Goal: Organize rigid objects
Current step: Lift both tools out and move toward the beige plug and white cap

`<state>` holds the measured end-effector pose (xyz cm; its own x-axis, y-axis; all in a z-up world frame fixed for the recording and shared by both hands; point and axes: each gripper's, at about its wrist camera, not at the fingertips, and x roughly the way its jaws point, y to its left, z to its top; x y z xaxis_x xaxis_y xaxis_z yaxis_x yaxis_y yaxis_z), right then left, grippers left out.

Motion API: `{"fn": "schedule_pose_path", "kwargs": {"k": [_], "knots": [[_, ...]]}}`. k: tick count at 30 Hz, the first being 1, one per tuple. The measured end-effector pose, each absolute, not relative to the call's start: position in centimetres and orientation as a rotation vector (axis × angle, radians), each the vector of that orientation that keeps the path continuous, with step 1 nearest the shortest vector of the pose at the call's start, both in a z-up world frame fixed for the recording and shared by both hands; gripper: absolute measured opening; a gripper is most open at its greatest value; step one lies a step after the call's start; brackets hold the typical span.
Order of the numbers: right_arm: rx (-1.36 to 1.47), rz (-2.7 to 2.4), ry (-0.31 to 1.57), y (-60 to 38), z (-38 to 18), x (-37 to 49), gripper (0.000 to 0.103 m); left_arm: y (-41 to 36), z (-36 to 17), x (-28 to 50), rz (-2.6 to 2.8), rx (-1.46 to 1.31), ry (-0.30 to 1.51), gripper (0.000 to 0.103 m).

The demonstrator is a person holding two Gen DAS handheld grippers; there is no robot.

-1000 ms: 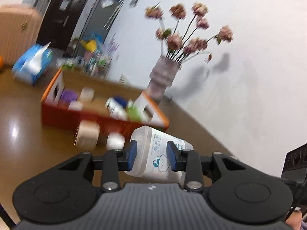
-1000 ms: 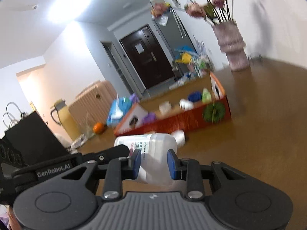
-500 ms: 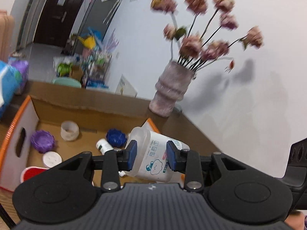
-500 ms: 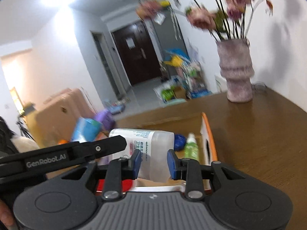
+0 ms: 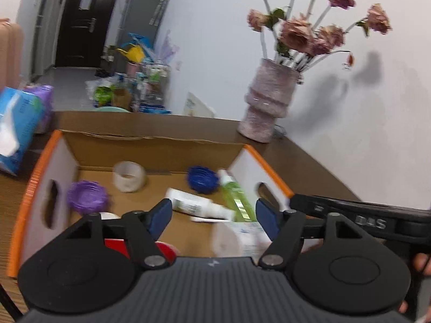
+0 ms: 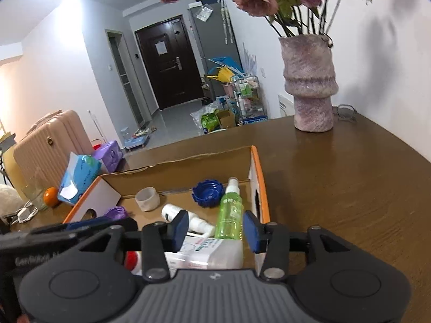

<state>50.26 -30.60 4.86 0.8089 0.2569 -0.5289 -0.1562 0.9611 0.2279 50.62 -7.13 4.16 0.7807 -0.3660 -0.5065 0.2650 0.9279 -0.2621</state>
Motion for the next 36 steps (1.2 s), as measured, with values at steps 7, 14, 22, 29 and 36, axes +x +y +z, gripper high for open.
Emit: {"fn": "schedule_pose_path", "kwargs": {"k": [7,14,22,29,36], "knots": [[0.131,0.258,0.567,-29.6,7.1,48.1,0.057,-3.2,6.0,48.9,-0.232,-0.158,0.589,0.079],[0.084,0.314,0.578,-28.2,9.0,45.6,0.068,-2.0,8.2,44.6,-0.180,0.001,0.546,0.087],[-0.016,0.304,0.485,-26.3,10.2,41.7,0.087,-0.8,10.1,38.5,-0.125,0.078,0.386,0.103],[-0.154,0.287,0.224,-24.3,8.5,36.7,0.103,-0.4,9.2,34.4,-0.089,0.077,0.227,0.103],[-0.187,0.297,0.198,-23.0,8.3,34.4,0.103,0.4,9.0,32.4,-0.080,0.012,0.222,0.103]]}}
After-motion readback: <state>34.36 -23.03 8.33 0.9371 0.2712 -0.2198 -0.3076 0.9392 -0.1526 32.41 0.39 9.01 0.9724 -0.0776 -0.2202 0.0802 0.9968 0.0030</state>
